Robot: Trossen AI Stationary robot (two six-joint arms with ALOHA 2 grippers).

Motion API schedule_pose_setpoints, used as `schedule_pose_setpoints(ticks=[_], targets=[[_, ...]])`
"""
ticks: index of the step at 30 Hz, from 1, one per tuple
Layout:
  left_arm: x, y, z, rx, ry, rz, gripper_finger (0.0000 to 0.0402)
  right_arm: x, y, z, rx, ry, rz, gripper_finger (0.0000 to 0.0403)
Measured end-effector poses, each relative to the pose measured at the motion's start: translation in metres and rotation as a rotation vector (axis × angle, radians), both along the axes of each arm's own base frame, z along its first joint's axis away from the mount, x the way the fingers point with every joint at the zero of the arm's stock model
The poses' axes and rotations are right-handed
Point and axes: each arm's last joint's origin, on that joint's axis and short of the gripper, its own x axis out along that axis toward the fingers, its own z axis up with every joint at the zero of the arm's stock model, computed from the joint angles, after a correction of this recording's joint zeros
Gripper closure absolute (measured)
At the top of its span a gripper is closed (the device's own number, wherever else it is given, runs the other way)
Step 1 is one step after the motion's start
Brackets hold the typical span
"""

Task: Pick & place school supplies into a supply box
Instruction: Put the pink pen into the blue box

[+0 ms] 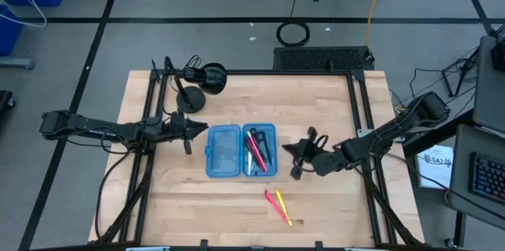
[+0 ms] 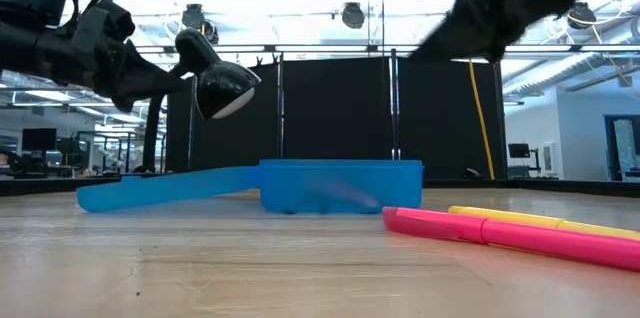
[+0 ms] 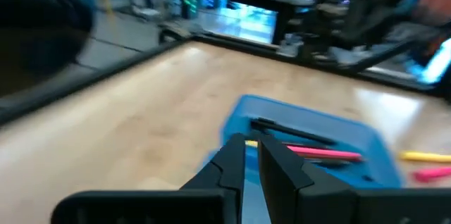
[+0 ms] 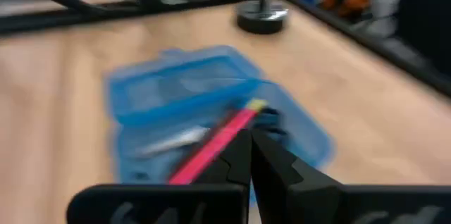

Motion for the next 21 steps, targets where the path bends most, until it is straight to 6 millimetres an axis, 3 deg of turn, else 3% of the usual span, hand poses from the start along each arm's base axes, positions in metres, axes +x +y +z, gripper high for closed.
schedule_pose_setpoints(ticks=[5,11,15,21], targets=[[0.001,-0.011,-0.001,-0.199,-0.021,-0.147,0.036,-0.019,-0.016,-0.02,-0.047,0.005,-0.05,0.0403],[0.014,-0.05,0.007,-0.245,0.059,-0.193,0.0369,-0.045,-0.022,-0.041,-0.169,-0.004,0.134,0.0403],[0.036,-0.088,0.026,-0.132,0.099,-0.16,0.0396,-0.063,-0.026,-0.04,-0.184,-0.134,0.318,0.0403],[0.089,-0.136,0.038,-0.008,0.168,-0.117,0.0398,-0.086,-0.036,-0.03,-0.195,-0.165,0.343,0.0403]])
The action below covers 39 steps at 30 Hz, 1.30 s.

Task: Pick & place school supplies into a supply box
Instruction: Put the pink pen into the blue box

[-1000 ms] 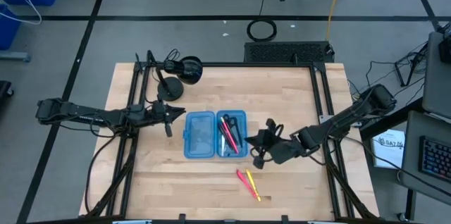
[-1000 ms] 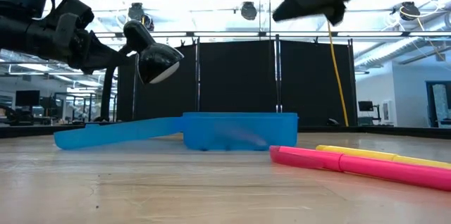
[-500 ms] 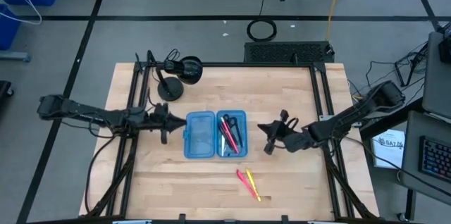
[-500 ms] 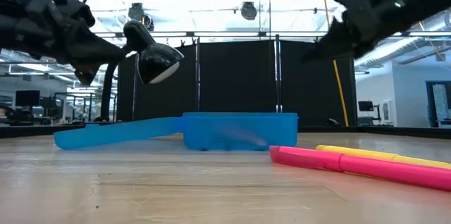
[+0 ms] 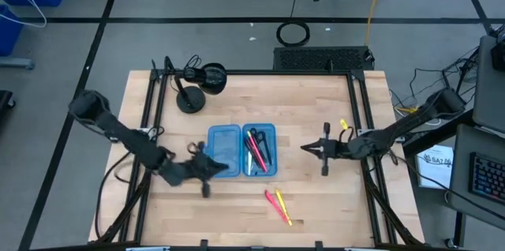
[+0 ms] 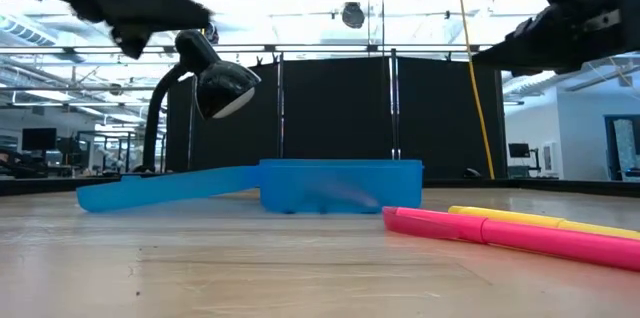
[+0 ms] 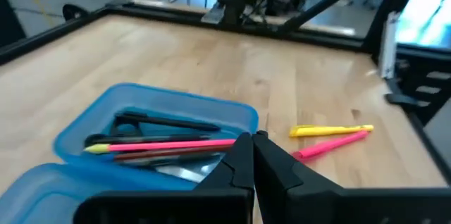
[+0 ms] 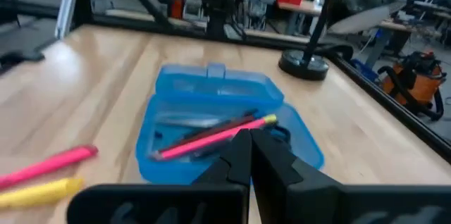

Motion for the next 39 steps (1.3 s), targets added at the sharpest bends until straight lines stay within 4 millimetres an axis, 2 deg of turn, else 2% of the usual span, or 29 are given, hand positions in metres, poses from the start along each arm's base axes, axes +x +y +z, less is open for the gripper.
schedule_pose_setpoints(ticks=[6,10,17,21,25,29,34,39], targets=[[0.057,-0.022,-0.006,-0.005,0.083,0.078,0.0399,-0.019,-0.005,0.01,-0.019,0.03,0.09,0.0403],[0.095,-0.034,-0.011,-0.007,0.126,0.026,0.0398,-0.029,-0.007,0.013,-0.012,0.03,0.16,0.0403],[0.157,-0.066,-0.02,0.035,0.301,-0.078,0.0395,-0.034,-0.009,0.015,-0.043,-0.001,0.166,0.0403],[0.182,-0.081,-0.024,0.07,0.391,-0.072,0.0398,-0.033,-0.009,0.016,-0.048,-0.008,0.167,0.0403],[0.199,-0.087,-0.027,0.072,0.404,-0.073,0.0393,-0.033,-0.009,0.016,-0.051,-0.007,0.168,0.0403],[0.207,-0.088,-0.029,0.025,0.395,-0.084,0.0398,-0.033,-0.009,0.016,-0.046,-0.008,0.167,0.0403],[0.205,-0.094,-0.047,-0.023,0.433,-0.053,0.039,-0.033,-0.009,0.016,-0.045,-0.007,0.167,0.0403],[0.204,-0.099,-0.049,-0.043,0.424,-0.047,0.0393,-0.033,-0.009,0.016,-0.033,-0.008,0.164,0.0403]])
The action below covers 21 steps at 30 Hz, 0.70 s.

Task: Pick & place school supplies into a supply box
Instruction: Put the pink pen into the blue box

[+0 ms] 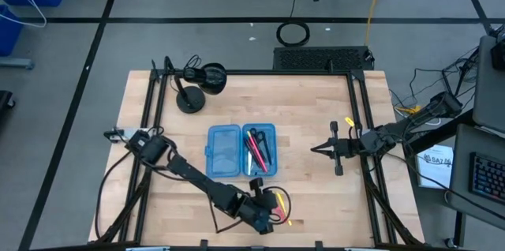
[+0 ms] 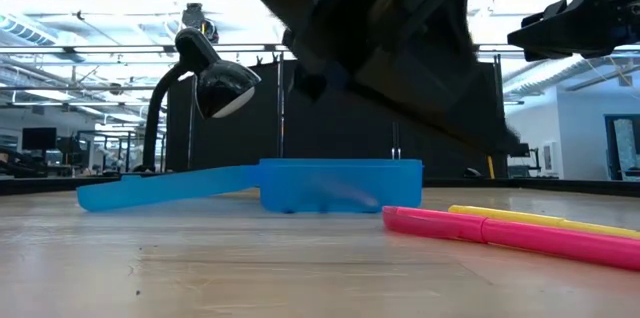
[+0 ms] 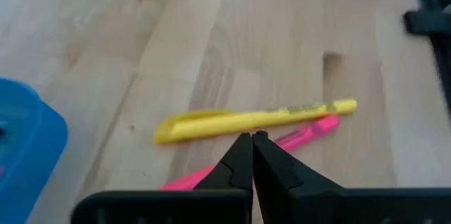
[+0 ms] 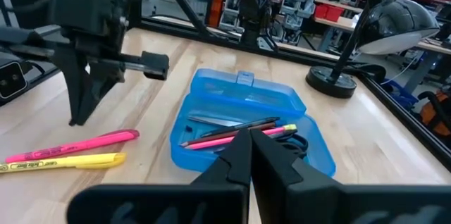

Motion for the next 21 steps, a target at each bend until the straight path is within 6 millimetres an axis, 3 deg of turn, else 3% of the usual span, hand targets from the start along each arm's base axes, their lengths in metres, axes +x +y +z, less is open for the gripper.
schedule_pose_setpoints(ticks=[11,21], targets=[[0.004,0.001,-0.018,-0.028,0.008,0.032,0.0397,0.0,0.0,0.0,0.015,0.001,-0.003,0.0403],[-0.008,-0.006,-0.023,-0.006,0.073,0.074,0.0398,0.0,0.0,0.0,0.034,0.001,-0.006,0.0403]])
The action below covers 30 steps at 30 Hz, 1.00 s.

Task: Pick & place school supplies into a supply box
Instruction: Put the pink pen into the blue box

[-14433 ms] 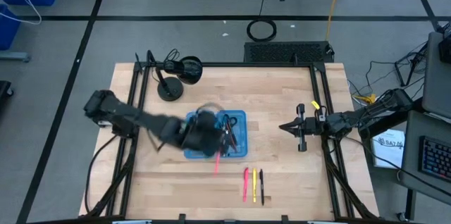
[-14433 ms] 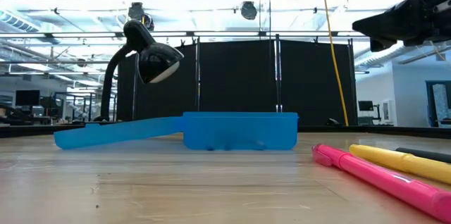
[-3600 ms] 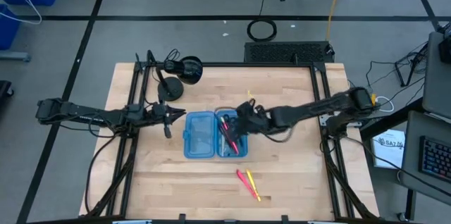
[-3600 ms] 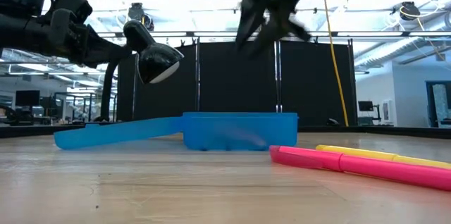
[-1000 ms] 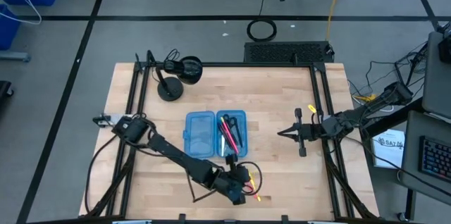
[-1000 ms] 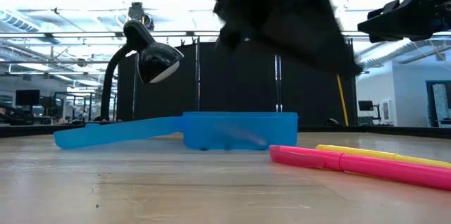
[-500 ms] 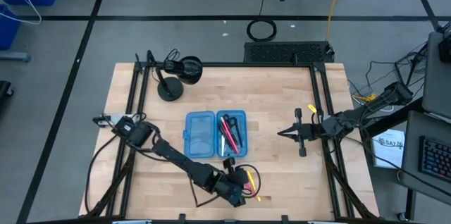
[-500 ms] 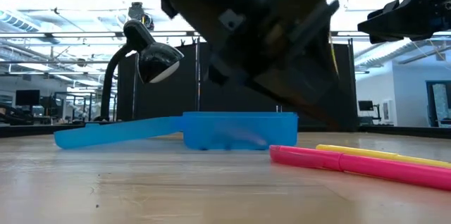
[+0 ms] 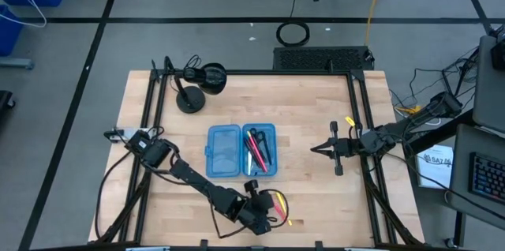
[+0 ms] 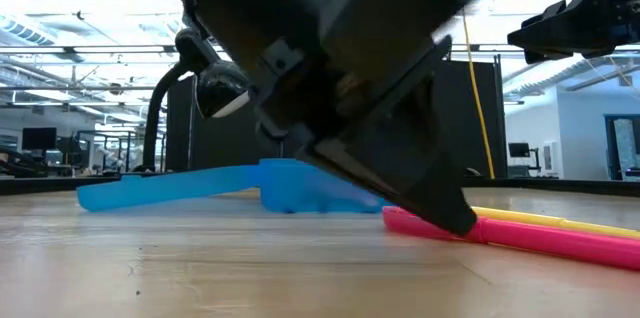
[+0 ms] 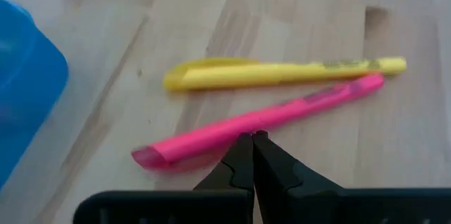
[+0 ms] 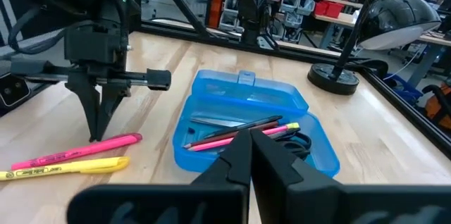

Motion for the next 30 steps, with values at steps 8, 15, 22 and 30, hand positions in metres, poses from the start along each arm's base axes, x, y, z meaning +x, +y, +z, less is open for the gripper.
schedule_pose_setpoints(ticks=[8,15,22,30], targets=[[0.001,-0.001,0.001,-0.021,0.005,-0.02,0.0393,0.0,0.0,0.0,0.008,-0.001,-0.001,0.0403],[0.013,0.001,0.01,-0.096,-0.098,-0.054,0.0394,0.0,0.0,0.0,0.008,-0.002,-0.001,0.0403],[0.016,0.012,0.006,-0.089,-0.056,-0.038,0.0396,0.0,0.0,0.001,0.009,-0.005,-0.001,0.0403],[0.019,0.016,-0.013,-0.078,-0.03,0.004,0.0395,0.0,0.0,0.0,0.007,0.0,-0.001,0.0403]])
